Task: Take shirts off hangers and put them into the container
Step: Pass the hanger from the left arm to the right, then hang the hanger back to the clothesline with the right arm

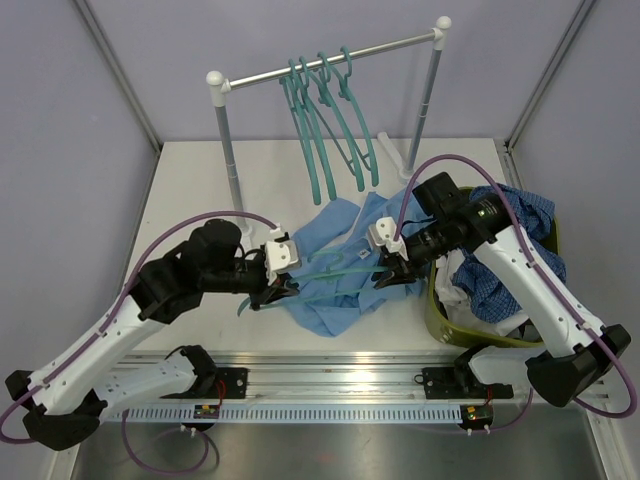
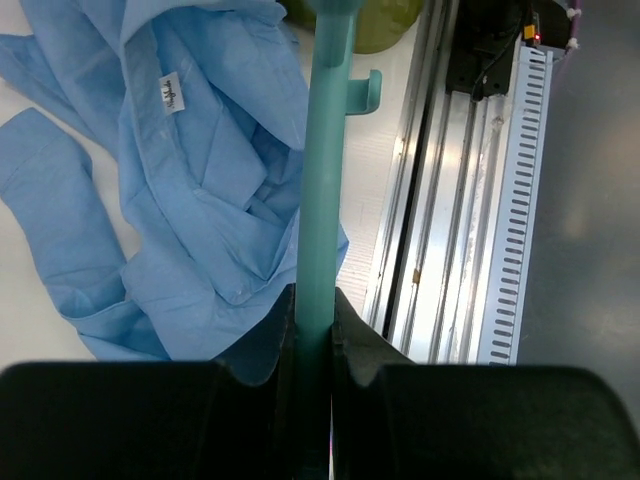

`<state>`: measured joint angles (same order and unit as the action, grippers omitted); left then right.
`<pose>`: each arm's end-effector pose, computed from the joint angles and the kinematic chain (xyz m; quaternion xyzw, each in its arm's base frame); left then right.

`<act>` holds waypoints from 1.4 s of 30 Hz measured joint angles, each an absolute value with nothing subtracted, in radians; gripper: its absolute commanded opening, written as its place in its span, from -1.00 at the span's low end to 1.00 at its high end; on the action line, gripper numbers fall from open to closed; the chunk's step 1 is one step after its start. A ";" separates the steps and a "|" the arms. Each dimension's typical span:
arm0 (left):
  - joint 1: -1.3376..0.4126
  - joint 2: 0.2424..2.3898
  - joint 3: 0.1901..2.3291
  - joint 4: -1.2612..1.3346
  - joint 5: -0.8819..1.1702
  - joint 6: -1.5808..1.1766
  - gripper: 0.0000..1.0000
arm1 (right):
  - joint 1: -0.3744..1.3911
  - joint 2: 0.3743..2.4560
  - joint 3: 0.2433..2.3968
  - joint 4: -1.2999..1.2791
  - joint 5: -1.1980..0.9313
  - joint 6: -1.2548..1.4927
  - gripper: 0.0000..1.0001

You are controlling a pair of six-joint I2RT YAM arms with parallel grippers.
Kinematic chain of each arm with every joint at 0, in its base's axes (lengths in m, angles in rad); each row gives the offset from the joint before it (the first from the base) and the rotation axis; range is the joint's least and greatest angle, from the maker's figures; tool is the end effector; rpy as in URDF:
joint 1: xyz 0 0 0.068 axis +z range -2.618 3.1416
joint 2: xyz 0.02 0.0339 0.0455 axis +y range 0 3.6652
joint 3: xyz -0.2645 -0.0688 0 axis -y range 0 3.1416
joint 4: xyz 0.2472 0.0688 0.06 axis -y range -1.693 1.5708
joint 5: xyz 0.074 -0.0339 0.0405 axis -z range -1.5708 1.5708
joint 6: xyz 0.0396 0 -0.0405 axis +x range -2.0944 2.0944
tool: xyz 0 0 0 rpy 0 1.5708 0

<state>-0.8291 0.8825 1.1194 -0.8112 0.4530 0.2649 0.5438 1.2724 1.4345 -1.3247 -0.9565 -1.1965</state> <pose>0.1022 -0.1372 0.3746 0.5369 0.6753 -0.3191 0.3924 0.1672 0.1389 0.3766 -0.7247 0.4892 0.3692 0.3149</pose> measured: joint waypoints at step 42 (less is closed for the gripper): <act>-0.824 0.382 0.871 -0.551 -0.188 0.081 0.98 | -0.209 1.077 1.699 -0.968 -0.875 -0.429 -1.00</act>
